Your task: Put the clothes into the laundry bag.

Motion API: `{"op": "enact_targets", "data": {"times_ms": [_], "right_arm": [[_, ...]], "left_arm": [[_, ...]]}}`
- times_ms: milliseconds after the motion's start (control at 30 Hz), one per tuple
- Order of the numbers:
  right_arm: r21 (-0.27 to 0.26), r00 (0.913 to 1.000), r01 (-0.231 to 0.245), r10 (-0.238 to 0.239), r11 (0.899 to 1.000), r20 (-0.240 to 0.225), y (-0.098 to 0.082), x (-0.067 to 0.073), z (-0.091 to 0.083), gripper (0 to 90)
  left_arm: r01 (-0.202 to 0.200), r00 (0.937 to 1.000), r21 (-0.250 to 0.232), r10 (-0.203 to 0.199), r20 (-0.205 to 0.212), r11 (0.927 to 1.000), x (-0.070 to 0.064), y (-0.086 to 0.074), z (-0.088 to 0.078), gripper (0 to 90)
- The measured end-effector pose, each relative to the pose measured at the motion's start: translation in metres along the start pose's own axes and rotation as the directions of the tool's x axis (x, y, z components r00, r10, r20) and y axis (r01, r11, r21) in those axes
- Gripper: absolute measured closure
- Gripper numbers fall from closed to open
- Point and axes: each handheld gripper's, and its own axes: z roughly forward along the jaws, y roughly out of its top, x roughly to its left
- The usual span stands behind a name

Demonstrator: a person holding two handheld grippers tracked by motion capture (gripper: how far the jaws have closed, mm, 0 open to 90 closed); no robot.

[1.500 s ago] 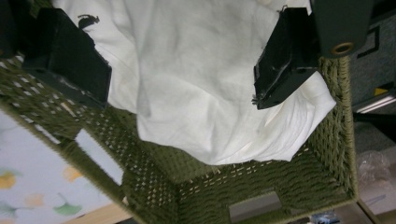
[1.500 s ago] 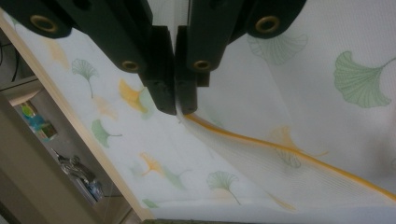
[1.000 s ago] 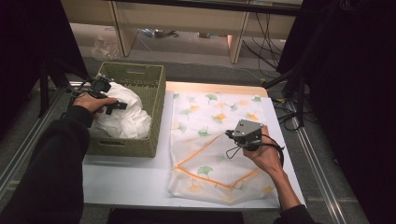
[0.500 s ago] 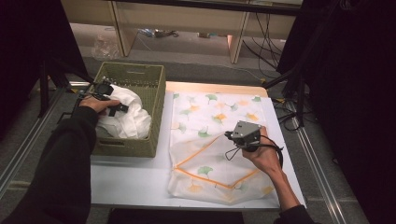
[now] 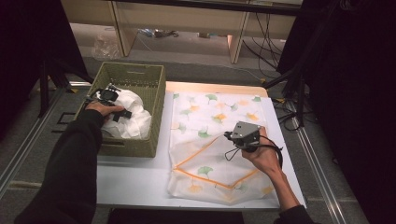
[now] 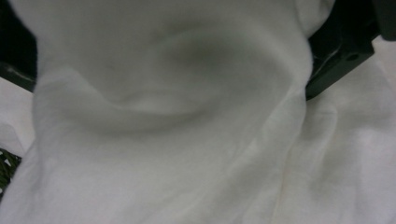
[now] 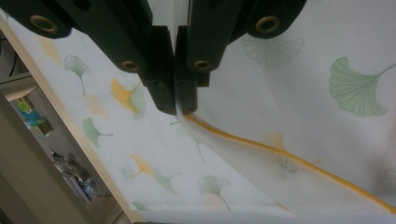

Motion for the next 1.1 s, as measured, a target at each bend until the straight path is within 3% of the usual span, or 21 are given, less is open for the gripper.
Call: {"op": "enact_targets", "data": {"times_ms": [67,133,200,233,267,300,333,367,400,500,533,633,667,733,800,833,933,967,1100], "right_arm": [[0.0,1.0,0.0,0.0,1.0,0.001,0.0,0.0,0.001,89.2],[-0.002,1.0,0.002,-0.002,1.0,0.003,-0.001,0.0,0.002,89.2],[0.0,1.0,0.001,-0.001,1.0,-0.006,0.0,0.0,0.002,89.2],[-0.001,1.0,-0.002,0.002,1.0,-0.002,0.0,0.001,0.002,89.2],[0.003,1.0,-0.003,0.003,1.0,-0.004,0.0,0.001,0.002,89.2],[0.0,1.0,-0.001,0.001,1.0,-0.001,0.0,0.001,0.002,89.2],[-0.002,1.0,-0.001,0.001,1.0,-0.001,0.001,0.0,0.002,89.2],[-0.005,1.0,-0.001,0.001,1.0,0.0,0.0,0.0,0.002,89.2],[-0.006,1.0,-0.001,0.001,1.0,-0.001,0.0,0.0,0.002,89.2],[-0.002,1.0,0.004,-0.004,1.0,-0.006,0.001,0.001,0.002,89.2],[0.001,1.0,-0.007,0.007,1.0,-0.007,0.001,0.002,0.002,89.2],[-0.004,0.9998,0.013,-0.013,1.0,-0.012,0.002,0.003,0.001,89.2],[-0.006,0.9999,0.01,-0.01,1.0,-0.011,0.002,0.003,0.001,89.1],[-0.004,0.9999,-0.011,0.011,1.0,-0.011,0.001,0.003,0.0,89.1],[-0.009,1.0,-0.001,0.001,1.0,-0.01,0.001,0.002,0.001,89.0],[-0.009,1.0,-0.001,0.001,1.0,-0.01,0.001,0.002,0.001,89.0],[-0.006,0.9997,-0.019,0.019,1.0,-0.013,0.002,0.002,0.002,89.0],[-0.006,0.9997,-0.02,0.02,1.0,-0.014,0.001,0.001,0.002,89.0],[-0.007,0.9997,-0.018,0.018,1.0,-0.013,0.001,0.001,0.002,88.9]], "left_arm": [[-0.029,0.9988,0.021,0.028,0.04,0.9994,-0.004,0.0,-0.002,16.3],[-0.029,0.9981,0.023,0.028,0.055,0.9993,-0.003,-0.001,-0.005,30.2],[-0.003,0.997,0.013,0.002,0.077,0.9999,-0.001,-0.004,-0.007,35.0],[-0.023,0.9958,0.004,0.022,0.088,0.9997,0.002,-0.004,-0.008,36.1],[-0.047,0.994,-0.003,0.047,0.099,0.9989,0.006,-0.005,-0.009,36.2],[-0.037,0.9942,-0.011,0.038,0.1,0.9993,0.007,-0.006,-0.009,35.6],[-0.018,0.9948,-0.017,0.02,0.1,0.9997,0.008,-0.006,-0.009,33.6],[0.026,0.9961,-0.033,-0.023,0.085,0.9991,0.006,-0.008,-0.007,29.5],[0.042,0.9974,-0.043,-0.04,0.06,0.9982,0.005,-0.008,-0.004,24.1],[0.002,0.9999,-0.03,-0.002,-0.011,0.9995,0.004,-0.006,0.003,10.3],[0.016,0.9994,-0.034,-0.017,-0.029,0.9993,0.002,-0.006,0.007,6.7],[-0.01,0.9988,-0.015,0.009,-0.048,0.9998,0.0,-0.006,0.009,4.8],[-0.005,0.9995,-0.007,0.004,-0.03,1.0,-0.001,-0.006,0.008,7.9],[0.014,0.9999,-0.006,-0.014,0.003,0.9999,0.001,-0.008,0.004,23.5],[0.036,0.998,-0.013,-0.035,0.053,0.9993,0.004,-0.009,0.0,36.4],[0.076,0.994,-0.005,-0.075,0.079,0.9971,0.002,-0.01,-0.003,36.4],[0.023,0.9894,-0.002,-0.022,0.144,0.9997,0.006,-0.012,-0.007,39.1],[-0.025,0.9896,0.0,0.024,0.142,0.9997,0.009,-0.01,-0.008,38.8],[0.011,0.9942,-0.006,-0.01,0.107,0.9999,0.003,-0.01,-0.005,34.4]]}}
